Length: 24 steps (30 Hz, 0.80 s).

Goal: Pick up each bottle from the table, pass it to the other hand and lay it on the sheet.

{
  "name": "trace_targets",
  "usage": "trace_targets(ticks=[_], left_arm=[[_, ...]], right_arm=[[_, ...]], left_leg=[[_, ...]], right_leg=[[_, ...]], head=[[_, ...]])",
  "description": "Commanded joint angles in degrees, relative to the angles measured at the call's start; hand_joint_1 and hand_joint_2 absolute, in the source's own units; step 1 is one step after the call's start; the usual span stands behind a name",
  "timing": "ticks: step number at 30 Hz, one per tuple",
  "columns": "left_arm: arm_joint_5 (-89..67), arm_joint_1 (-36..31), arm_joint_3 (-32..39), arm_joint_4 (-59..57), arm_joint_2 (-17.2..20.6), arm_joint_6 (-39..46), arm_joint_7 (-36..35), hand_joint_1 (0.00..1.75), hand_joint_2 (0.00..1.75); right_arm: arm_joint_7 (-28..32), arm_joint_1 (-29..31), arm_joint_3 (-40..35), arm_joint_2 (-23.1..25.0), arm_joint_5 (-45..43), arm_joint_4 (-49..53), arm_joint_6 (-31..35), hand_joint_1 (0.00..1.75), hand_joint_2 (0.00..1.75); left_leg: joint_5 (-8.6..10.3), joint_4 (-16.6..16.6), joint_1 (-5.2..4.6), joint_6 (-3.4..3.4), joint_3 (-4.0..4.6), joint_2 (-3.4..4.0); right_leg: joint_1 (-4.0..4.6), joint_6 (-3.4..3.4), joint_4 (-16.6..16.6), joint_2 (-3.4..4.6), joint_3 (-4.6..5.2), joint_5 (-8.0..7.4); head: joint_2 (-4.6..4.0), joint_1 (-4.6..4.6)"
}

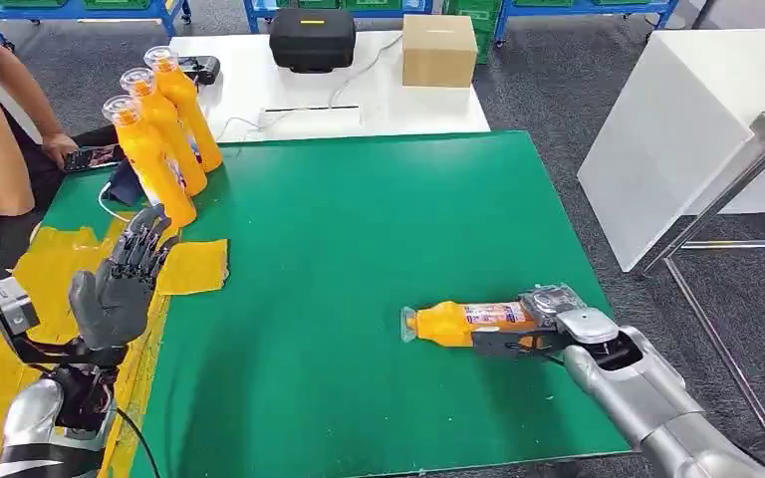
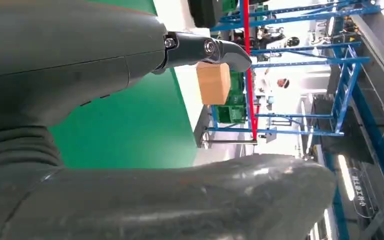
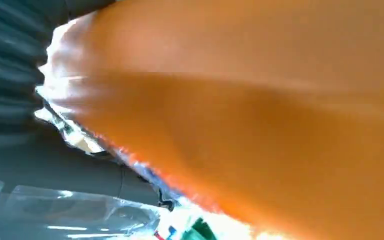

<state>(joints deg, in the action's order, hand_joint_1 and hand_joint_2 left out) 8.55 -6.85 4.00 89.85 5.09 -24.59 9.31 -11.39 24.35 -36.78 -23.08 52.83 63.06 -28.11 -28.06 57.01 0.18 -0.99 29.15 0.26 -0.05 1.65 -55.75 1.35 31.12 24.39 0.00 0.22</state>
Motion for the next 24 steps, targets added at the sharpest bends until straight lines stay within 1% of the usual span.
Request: trace_targets(ticks=[1,2,5,6,7,8,10,11,12,13,14,15,16,17,18,19,21,22,23,24], left_arm=[[-0.1,-0.5,0.5,-1.3,0.1,-0.1,-0.5,0.00,0.00],[-0.1,-0.5,0.5,-1.3,0.1,-0.1,-0.5,0.00,0.00],[-0.2,-0.1,0.8,-0.7,-0.1,0.0,-0.9,0.00,0.00],[-0.2,0.1,1.0,-0.4,-0.2,0.0,-1.1,0.00,0.00],[-0.2,0.4,1.0,0.0,-0.3,0.0,-1.2,0.00,0.00],[-0.3,0.9,1.2,0.4,-0.5,0.2,-1.5,0.00,0.00],[-0.2,2.3,1.6,1.7,-0.9,0.3,-1.9,0.00,0.00],[0.1,3.1,1.9,2.3,-1.2,0.5,-2.3,0.00,0.00],[0.3,3.7,1.9,2.8,-1.4,0.5,-2.6,0.00,0.00],[0.7,4.9,2.2,4.0,-1.7,0.6,-3.0,0.00,0.00],[1.3,5.9,2.5,4.9,-2.0,0.6,-3.3,0.00,0.00],[3.0,7.4,3.2,6.0,-2.6,0.6,-3.6,0.00,0.00],[5.8,10.6,4.3,7.0,-3.0,0.0,-4.0,0.00,0.00],[8.7,11.9,4.5,7.5,-3.1,-1.6,-4.2,0.00,0.00],[11.5,14.3,5.2,7.4,-3.4,-2.6,-5.3,0.00,1.75],[16.8,16.3,5.2,6.8,-3.1,-5.3,-7.0,0.00,1.75],[20.4,17.8,4.1,6.4,-2.5,-7.6,-7.6,0.00,1.75],[21.0,18.3,3.2,6.9,-2.4,-7.9,-7.5,0.00,1.75],[20.5,18.3,2.1,7.6,-2.4,-7.6,-7.6,0.00,1.75],[19.5,17.9,1.0,8.4,-2.6,-6.6,-7.8,0.00,1.75]], right_arm=[[-0.6,-2.2,2.8,6.6,-0.5,-6.7,0.3,1.75,1.75],[-0.6,-2.2,2.8,6.6,-0.5,-6.7,0.3,1.75,1.75],[-1.8,-3.1,5.3,8.0,-1.0,-5.4,2.0,1.75,1.75],[-2.3,-3.4,6.2,8.8,-1.3,-4.9,2.6,1.75,1.75],[-2.7,-3.6,7.0,9.4,-1.5,-4.4,3.2,1.75,1.75],[-3.0,-4.1,8.4,10.3,-2.0,-3.7,4.3,1.75,1.75],[-4.0,-5.0,10.4,12.1,-2.3,-1.3,7.0,1.75,1.75],[-4.4,-5.4,11.4,13.2,-2.6,0.1,8.2,1.75,1.75],[-4.5,-5.8,12.2,14.3,-3.1,1.7,9.3,1.75,1.75],[-4.3,-6.8,13.5,16.3,-4.0,4.8,12.2,1.75,1.75],[-3.6,-7.9,14.7,18.2,-5.2,7.8,15.1,1.75,1.75],[-3.2,-9.0,14.3,19.3,-5.8,12.2,16.4,1.75,1.75],[-2.1,-11.4,15.3,21.2,-9.3,17.2,18.6,1.75,1.75],[-0.9,-12.7,14.7,22.4,-12.1,21.3,19.4,1.75,1.75],[0.1,-15.0,14.2,22.8,-14.8,24.9,20.5,1.75,1.75],[1.5,-17.0,12.5,23.2,-17.2,28.5,21.8,1.75,1.75],[2.4,-18.1,9.2,23.6,-19.9,31.3,22.3,1.75,1.75],[2.6,-17.2,6.3,22.2,-22.2,32.1,22.5,1.75,1.75],[2.7,-16.4,5.2,21.8,-24.4,31.8,23.2,1.75,1.75],[3.1,-15.6,4.5,22.5,-25.5,31.0,23.3,1.75,1.75]], left_leg=[[0.11,0.0,0.07,0.07,0.17,-0.03],[0.23,-0.1,0.08,0.10,0.39,-0.08],[0.09,0.0,0.12,0.10,0.06,-0.05],[0.17,-0.1,0.14,0.12,0.17,-0.09],[0.10,0.0,0.15,0.11,0.03,-0.06],[0.20,-0.1,0.17,0.14,0.22,-0.07],[0.09,0.0,0.18,0.12,0.03,0.04],[0.18,-0.1,0.17,0.14,0.21,0.05],[0.13,-0.1,0.18,0.13,0.17,0.15],[0.08,0.0,0.15,0.13,0.16,0.15],[0.14,-0.1,0.17,0.16,0.33,0.18],[0.18,-0.1,0.16,0.18,0.44,0.15],[0.05,0.0,0.16,0.14,0.23,0.21],[0.07,0.0,0.15,0.18,0.40,0.29],[0.03,0.0,0.13,0.18,0.39,0.32],[0.03,-0.1,0.09,0.16,0.48,0.24],[0.02,-0.1,0.08,0.19,0.60,0.08],[-0.04,-0.1,0.10,0.24,0.61,0.09],[-0.04,-0.1,0.12,0.23,0.72,-0.03],[0.02,0.0,0.11,0.19,0.93,-0.11]], right_leg=[[0.07,-0.03,0.1,-0.08,0.14,-0.11],[0.07,-0.05,0.1,-0.16,0.33,-0.23],[0.11,-0.02,0.1,-0.09,0.04,-0.06],[0.13,-0.03,0.1,-0.15,0.14,-0.12],[0.16,-0.02,0.1,-0.09,0.03,-0.06],[0.18,-0.03,0.2,-0.14,0.21,-0.16],[0.19,-0.02,0.1,0.01,0.04,-0.07],[0.18,-0.03,0.1,-0.01,0.22,-0.17],[0.18,-0.03,0.1,0.11,0.16,-0.13],[0.15,-0.03,0.0,0.12,0.15,-0.07],[0.16,-0.05,0.0,0.12,0.32,-0.14],[0.16,-0.06,0.0,0.07,0.45,-0.16],[0.16,-0.04,0.0,0.20,0.31,-0.05],[0.15,-0.06,-0.1,0.23,0.51,-0.08],[0.12,-0.05,-0.1,0.27,0.50,-0.01],[0.08,-0.04,-0.1,0.25,0.55,0.01],[0.06,-0.04,-0.2,0.18,0.76,0.06],[0.08,-0.07,-0.2,0.15,0.80,0.13],[0.08,-0.06,-0.3,0.04,0.90,0.16],[0.07,-0.05,-0.3,-0.01,1.04,0.14]], head=[[0.00,0.00],[0.00,0.00],[0.00,-0.02],[0.02,0.00],[0.00,0.00],[0.00,0.00],[0.00,0.00],[0.00,0.02],[0.00,0.00],[0.00,0.00],[0.00,0.02],[0.00,-0.02],[0.00,0.00],[0.00,0.02],[0.00,0.00],[0.00,0.00],[0.00,-0.06],[0.00,-0.02],[0.00,-0.04],[0.00,-0.02]])
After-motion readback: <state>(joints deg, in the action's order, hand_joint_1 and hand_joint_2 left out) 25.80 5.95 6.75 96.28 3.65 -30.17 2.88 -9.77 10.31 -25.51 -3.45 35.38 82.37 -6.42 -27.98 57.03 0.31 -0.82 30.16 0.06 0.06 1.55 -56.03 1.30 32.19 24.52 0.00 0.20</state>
